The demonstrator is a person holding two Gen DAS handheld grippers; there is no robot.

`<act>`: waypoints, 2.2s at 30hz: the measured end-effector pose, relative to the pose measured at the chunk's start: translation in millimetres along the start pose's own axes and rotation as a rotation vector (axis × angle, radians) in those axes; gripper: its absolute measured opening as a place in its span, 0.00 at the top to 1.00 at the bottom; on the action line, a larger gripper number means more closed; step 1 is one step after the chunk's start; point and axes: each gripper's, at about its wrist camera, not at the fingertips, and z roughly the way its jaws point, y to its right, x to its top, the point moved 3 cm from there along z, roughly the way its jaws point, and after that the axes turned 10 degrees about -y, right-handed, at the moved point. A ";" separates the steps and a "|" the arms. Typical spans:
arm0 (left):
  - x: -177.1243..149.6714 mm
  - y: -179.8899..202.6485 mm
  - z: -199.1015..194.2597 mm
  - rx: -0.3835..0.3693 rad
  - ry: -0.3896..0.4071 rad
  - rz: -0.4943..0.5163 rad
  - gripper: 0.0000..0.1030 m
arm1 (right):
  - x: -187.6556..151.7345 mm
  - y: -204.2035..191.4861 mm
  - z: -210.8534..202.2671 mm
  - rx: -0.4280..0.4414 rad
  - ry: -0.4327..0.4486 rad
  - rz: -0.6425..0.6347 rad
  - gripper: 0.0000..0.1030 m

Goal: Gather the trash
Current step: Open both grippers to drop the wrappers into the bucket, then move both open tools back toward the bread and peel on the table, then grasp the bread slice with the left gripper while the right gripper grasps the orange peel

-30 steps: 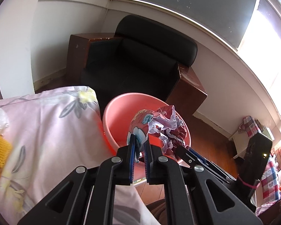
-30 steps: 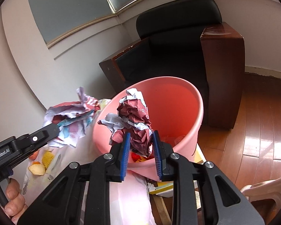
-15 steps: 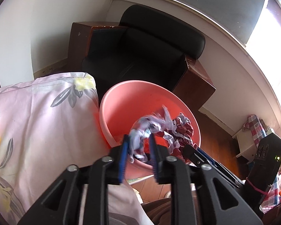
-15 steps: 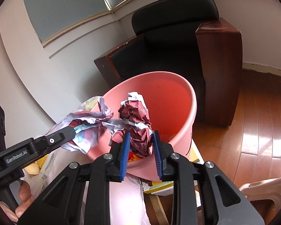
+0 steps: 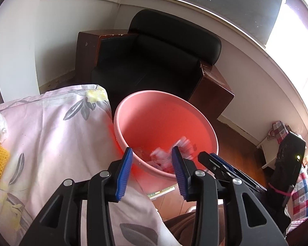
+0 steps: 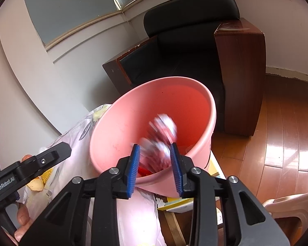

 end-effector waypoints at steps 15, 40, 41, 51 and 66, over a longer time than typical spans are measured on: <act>-34.8 -24.4 -48.1 0.051 0.014 -0.022 0.53 | -12.5 -33.6 -20.2 0.045 0.009 -0.058 0.65; -96.7 -106.2 -111.6 0.196 0.068 -0.121 0.53 | -62.6 -122.4 -13.3 0.117 -0.114 -0.239 0.65; -99.8 -111.2 -114.5 0.201 0.069 -0.128 0.53 | -64.4 -124.6 -12.5 0.118 -0.117 -0.242 0.65; -118.4 -162.7 -140.4 0.294 0.101 -0.217 0.53 | -79.1 -146.5 0.6 0.149 -0.177 -0.285 0.65; -122.4 -242.4 -151.2 0.357 0.120 -0.391 0.59 | -93.8 -168.1 19.4 0.173 -0.248 -0.321 0.65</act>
